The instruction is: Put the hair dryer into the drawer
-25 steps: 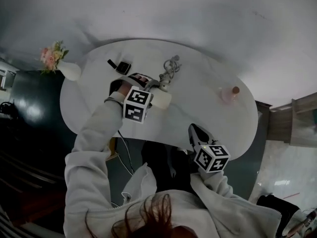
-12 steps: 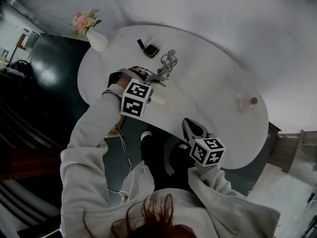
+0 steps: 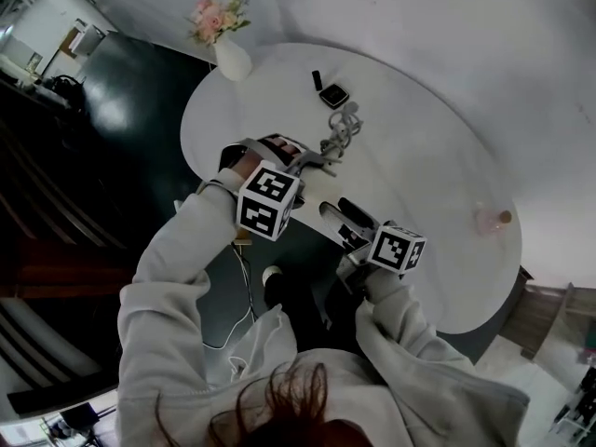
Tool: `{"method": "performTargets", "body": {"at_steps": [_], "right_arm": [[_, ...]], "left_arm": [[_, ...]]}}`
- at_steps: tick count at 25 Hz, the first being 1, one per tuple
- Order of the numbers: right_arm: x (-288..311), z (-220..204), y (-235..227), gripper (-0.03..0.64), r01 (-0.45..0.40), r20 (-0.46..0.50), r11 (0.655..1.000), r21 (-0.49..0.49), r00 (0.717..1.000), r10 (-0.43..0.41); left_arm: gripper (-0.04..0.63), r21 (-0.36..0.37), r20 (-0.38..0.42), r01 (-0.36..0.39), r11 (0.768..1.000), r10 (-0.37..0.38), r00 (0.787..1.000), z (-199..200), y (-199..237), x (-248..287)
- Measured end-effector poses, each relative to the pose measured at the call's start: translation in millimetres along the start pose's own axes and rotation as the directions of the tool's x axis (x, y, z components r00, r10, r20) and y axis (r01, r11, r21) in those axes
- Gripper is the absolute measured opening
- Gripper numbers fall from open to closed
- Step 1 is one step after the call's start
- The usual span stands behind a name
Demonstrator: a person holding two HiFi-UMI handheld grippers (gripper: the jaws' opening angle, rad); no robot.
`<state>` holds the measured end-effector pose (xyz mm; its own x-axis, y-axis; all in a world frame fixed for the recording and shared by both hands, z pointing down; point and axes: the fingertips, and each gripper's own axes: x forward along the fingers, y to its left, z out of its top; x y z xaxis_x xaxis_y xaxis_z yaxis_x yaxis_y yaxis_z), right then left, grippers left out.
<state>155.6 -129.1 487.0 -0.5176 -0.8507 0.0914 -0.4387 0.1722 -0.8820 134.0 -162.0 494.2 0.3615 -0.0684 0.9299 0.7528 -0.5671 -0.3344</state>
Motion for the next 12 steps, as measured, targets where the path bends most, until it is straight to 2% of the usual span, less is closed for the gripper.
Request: {"method": "performTargets", "body": {"at_steps": [1, 4, 7, 12], "right_arm": [[14.3, -3.0, 5.8, 0.382, -0.017, -0.002, 1.000, 0.020, 1.000, 0.017], [49.1, -23.7, 23.3, 0.317, -0.035, -0.039, 0.999, 0.027, 0.999, 0.036], [59.1, -38.3, 29.1, 0.311, -0.018, -0.072, 1.000, 0.019, 0.997, 0.019], [98.4, -90.1, 55.7, 0.307, -0.014, -0.165, 1.000, 0.016, 0.986, 0.017]], "left_arm": [[0.351, -0.009, 0.008, -0.005, 1.000, 0.005, 1.000, -7.7, -10.2, -6.1], [0.351, -0.061, 0.037, -0.015, 0.998, 0.017, 0.999, -30.4, -39.8, -20.2], [0.351, -0.126, 0.062, -0.013, 0.992, 0.021, 0.998, -40.3, -54.7, -25.4], [0.351, -0.162, 0.048, -0.011, 0.987, 0.019, 0.999, -81.2, -107.8, -45.2]]}}
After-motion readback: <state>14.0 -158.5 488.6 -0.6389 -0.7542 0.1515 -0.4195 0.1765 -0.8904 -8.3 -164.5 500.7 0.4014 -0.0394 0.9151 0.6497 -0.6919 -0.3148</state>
